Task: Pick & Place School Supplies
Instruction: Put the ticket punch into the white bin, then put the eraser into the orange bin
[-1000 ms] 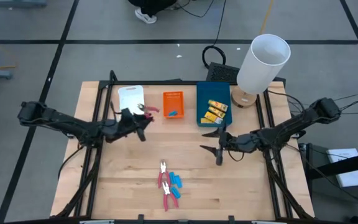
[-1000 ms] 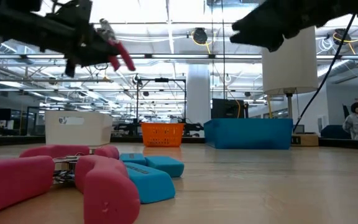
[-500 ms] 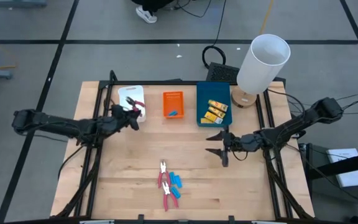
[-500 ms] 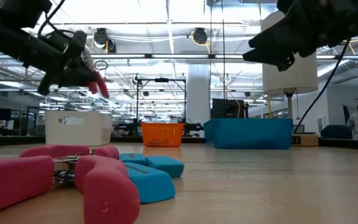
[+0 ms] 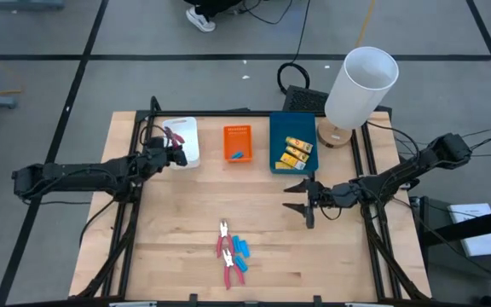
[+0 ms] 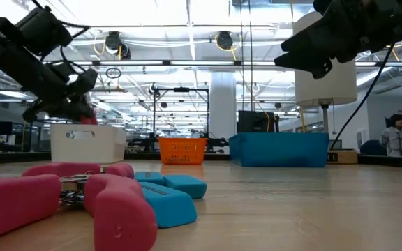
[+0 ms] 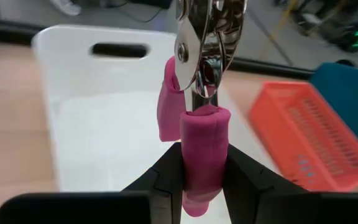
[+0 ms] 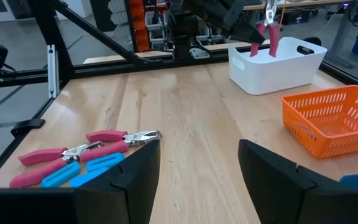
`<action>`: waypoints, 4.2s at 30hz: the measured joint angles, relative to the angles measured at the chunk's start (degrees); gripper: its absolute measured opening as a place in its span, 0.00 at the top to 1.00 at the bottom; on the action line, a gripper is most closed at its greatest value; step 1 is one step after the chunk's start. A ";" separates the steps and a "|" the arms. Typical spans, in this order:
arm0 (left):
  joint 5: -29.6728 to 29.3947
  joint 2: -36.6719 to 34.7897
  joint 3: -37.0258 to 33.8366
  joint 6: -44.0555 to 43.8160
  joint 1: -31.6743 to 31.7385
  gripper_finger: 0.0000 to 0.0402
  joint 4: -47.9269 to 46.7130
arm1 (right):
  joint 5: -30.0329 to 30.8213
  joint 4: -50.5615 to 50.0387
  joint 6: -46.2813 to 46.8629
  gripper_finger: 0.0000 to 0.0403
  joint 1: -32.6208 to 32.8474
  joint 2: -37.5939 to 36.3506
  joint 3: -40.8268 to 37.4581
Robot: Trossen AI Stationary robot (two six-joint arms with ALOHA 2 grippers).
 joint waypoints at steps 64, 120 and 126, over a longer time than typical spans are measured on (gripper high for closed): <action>27.96 -0.13 0.09 22.44 -2.96 0.54 23.01 | -13.86 -0.36 -7.81 0.22 5.85 52.63 31.99; 27.79 -0.13 0.07 22.91 -2.96 0.54 23.10 | -15.87 7.01 -0.97 0.20 3.15 60.81 36.44; 27.75 -0.13 0.07 22.76 -2.94 0.54 23.08 | -16.50 2.39 -4.81 0.26 3.33 58.91 36.05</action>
